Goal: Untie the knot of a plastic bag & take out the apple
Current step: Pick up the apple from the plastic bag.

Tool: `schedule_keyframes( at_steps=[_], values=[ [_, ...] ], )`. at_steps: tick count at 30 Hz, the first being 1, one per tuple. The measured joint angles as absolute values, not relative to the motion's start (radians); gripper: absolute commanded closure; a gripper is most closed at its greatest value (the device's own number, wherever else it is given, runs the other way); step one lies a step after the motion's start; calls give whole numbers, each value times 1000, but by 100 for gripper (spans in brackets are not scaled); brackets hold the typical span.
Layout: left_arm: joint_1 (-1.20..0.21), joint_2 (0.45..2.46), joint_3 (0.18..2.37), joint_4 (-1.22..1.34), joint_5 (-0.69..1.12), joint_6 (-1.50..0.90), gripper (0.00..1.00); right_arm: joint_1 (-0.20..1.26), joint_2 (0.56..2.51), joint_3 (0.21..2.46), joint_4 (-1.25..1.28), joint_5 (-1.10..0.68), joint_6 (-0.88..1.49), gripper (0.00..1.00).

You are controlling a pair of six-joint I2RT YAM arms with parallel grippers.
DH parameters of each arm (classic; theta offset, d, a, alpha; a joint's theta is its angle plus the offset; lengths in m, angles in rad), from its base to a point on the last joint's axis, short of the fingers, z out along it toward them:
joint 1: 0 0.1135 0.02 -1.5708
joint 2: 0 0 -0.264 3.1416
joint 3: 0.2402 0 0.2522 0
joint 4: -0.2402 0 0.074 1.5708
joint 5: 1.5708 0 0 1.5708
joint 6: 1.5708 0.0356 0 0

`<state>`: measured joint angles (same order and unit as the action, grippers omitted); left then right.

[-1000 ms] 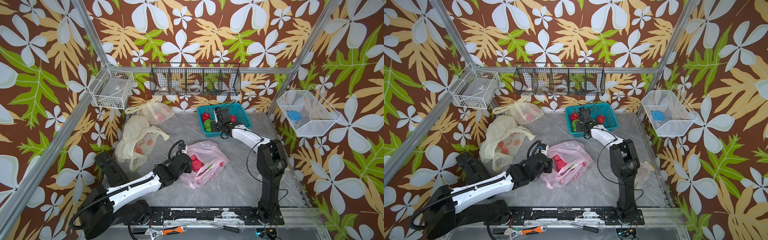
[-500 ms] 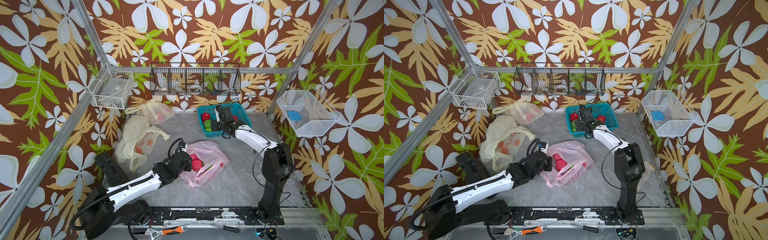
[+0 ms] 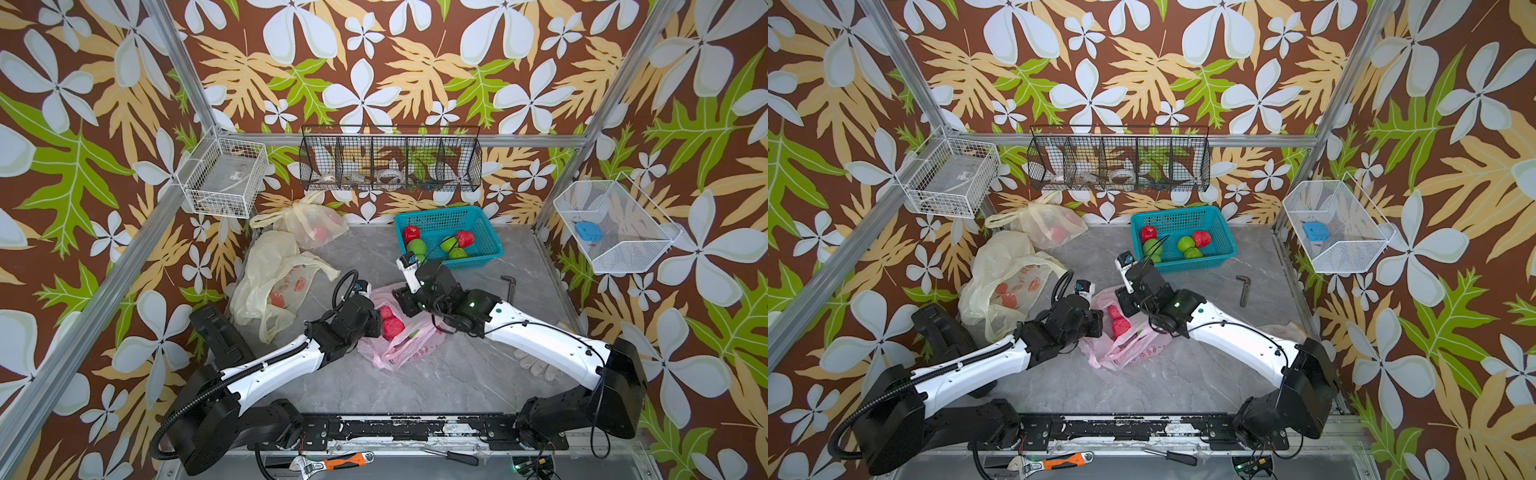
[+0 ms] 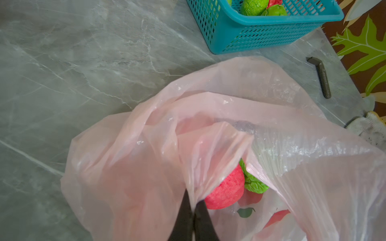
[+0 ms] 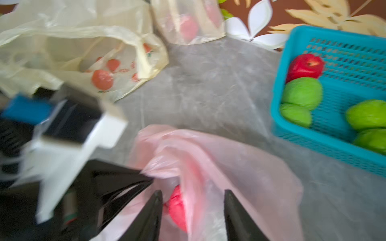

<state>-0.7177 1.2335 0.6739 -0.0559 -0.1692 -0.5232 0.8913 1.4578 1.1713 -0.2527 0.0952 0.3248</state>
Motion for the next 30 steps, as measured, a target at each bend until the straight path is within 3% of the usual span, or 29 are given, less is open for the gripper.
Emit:
schedule_keyframes(
  at_steps=[2, 8, 15, 25, 30],
  values=[
    [-705, 1234, 665, -36, -146, -533, 100, 918, 1456, 1135, -229, 85, 368, 74],
    [-697, 1246, 652, -4, -96, -549, 100, 966, 1505, 1024, -134, 31, 474, 88],
    [-697, 1251, 638, 4, -77, -572, 100, 981, 1629, 1030, -102, -15, 517, 89],
    [-697, 1231, 630, 4, -78, -582, 100, 960, 1667, 1046, -178, 135, 510, 66],
    [-696, 1224, 627, -1, -78, -582, 100, 944, 1676, 1042, -181, 177, 497, 39]
  ],
)
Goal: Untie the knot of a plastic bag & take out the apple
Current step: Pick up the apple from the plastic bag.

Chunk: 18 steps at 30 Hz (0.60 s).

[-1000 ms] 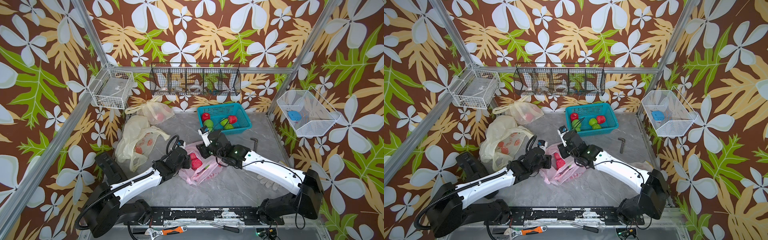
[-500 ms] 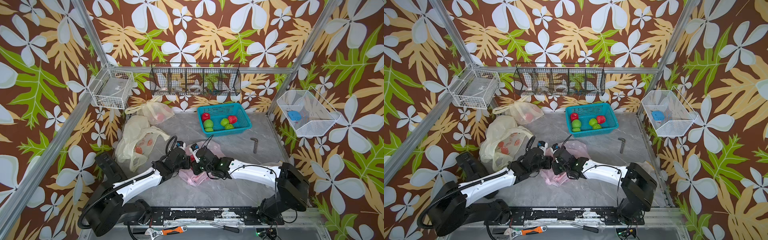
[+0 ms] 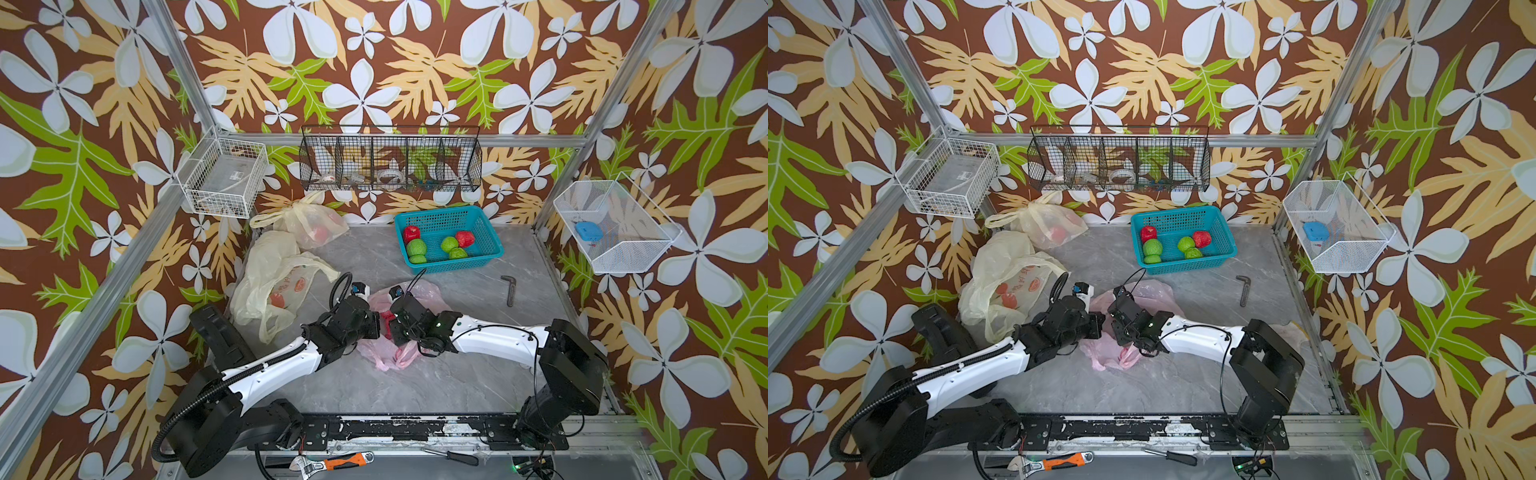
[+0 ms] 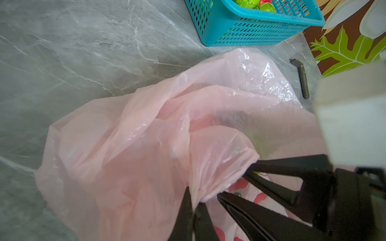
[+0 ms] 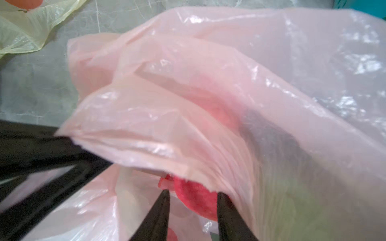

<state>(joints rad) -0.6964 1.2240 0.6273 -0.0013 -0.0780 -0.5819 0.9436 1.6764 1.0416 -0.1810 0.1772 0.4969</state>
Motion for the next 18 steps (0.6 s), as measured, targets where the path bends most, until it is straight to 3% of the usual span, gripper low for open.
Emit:
schedule_keyframes(
  at_steps=[4, 9, 15, 18],
  values=[
    [-696, 1224, 625, -12, -78, -582, 100, 931, 1700, 1047, -183, 191, 492, 26],
    [-696, 1217, 620, -20, -78, -582, 100, 918, 1741, 1061, -169, 202, 486, 21],
    [-696, 1214, 615, -19, -77, -582, 100, 911, 1853, 1121, -112, 213, 477, 21],
    [-696, 1213, 606, -25, -73, -582, 100, 905, 1902, 1139, -87, 210, 462, 29]
  ],
)
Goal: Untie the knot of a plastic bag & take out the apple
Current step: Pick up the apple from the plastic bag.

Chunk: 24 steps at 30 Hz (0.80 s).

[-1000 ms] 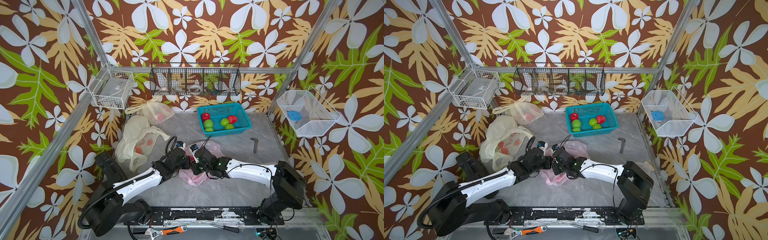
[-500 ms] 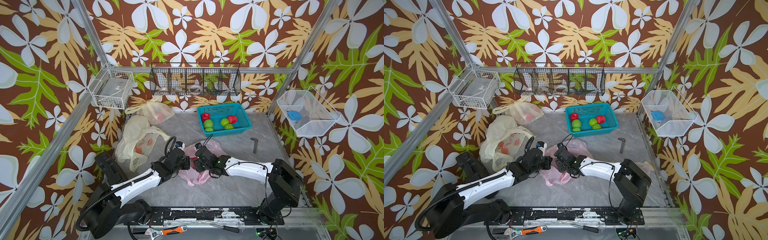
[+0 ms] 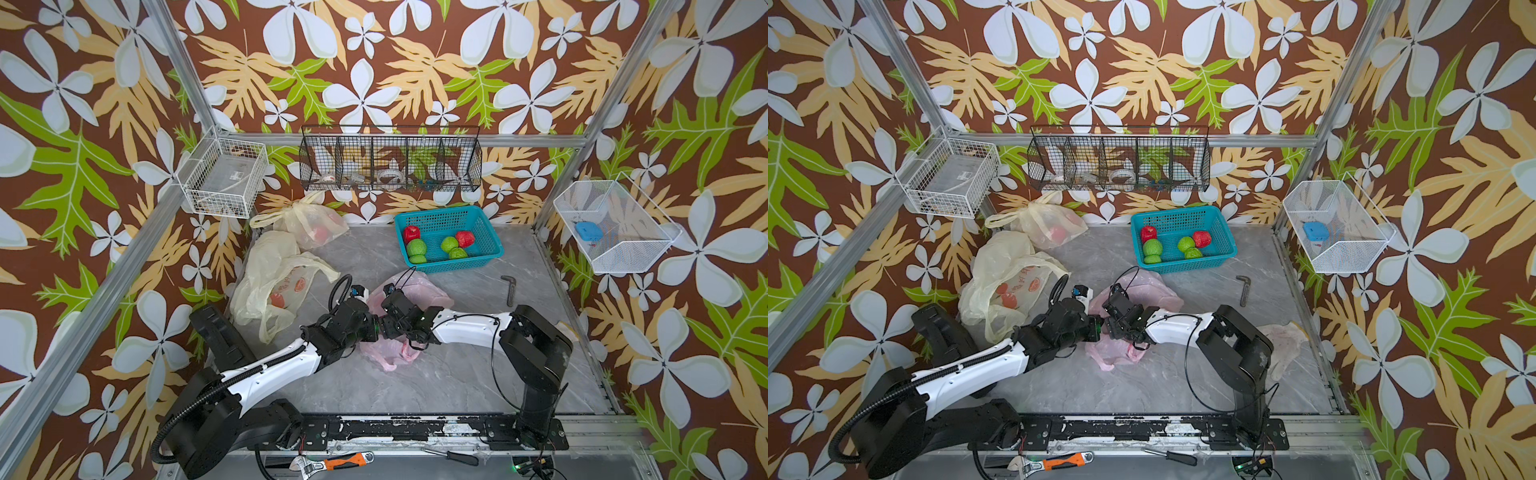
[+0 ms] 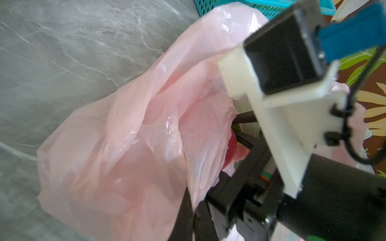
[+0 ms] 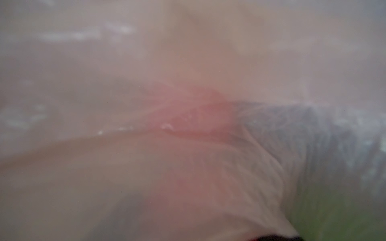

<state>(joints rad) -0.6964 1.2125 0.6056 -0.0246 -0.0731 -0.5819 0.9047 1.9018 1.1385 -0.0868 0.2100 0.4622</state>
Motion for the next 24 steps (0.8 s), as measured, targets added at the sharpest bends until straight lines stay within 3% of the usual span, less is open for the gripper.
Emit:
schedule_keyframes(
  at_steps=[6, 24],
  values=[
    [-696, 1198, 588, -28, -75, -582, 100, 904, 1903, 1136, -68, 184, 420, 47],
    [-691, 1304, 659, -3, -86, -586, 100, 992, 1583, 1023, -118, 189, 419, 49]
  ],
)
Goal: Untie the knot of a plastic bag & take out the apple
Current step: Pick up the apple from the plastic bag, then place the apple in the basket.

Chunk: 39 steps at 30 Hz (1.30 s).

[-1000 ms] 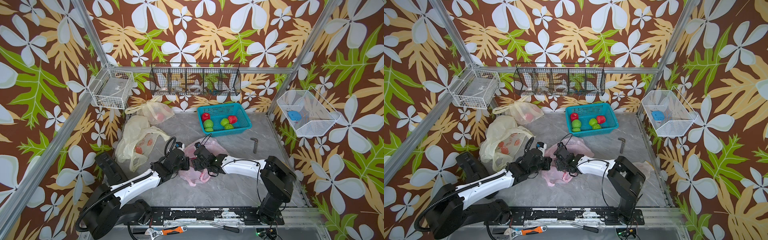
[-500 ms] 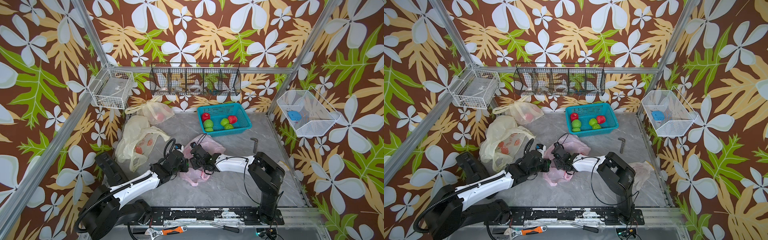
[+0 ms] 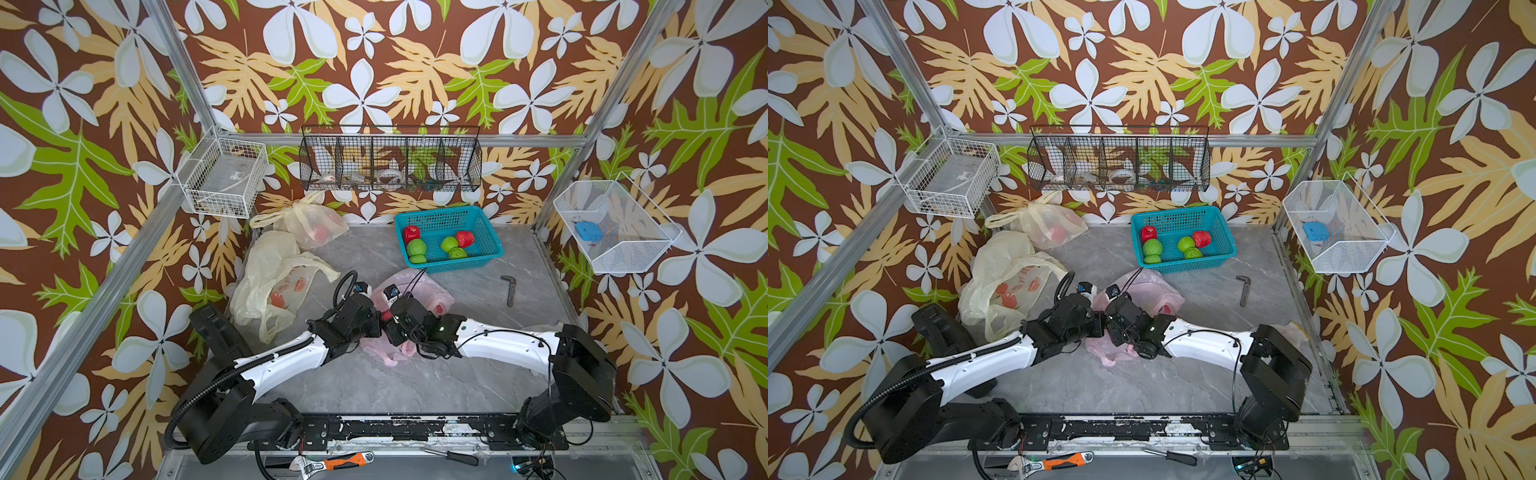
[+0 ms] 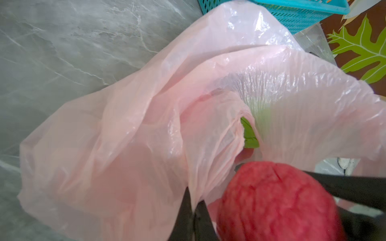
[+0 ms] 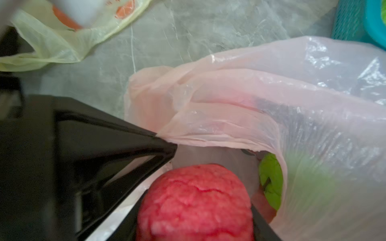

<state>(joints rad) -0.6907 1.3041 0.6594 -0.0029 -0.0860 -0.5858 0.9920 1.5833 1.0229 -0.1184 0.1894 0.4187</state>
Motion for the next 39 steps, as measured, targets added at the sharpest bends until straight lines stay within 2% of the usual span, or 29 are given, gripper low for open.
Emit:
schedule_keyframes(
  at_steps=[8, 16, 27, 39],
  values=[
    [-682, 1311, 630, 18, -88, -599, 100, 988, 1465, 1025, -116, 243, 400, 49],
    [-682, 1272, 580, 43, -70, -629, 100, 912, 1469, 1110, -123, 301, 281, 49],
    [-682, 1227, 522, 55, -54, -657, 100, 639, 1652, 1225, -97, 268, 206, 47],
    [-682, 1291, 517, 109, -23, -673, 100, 522, 1844, 1359, -46, 236, 193, 47]
  ],
)
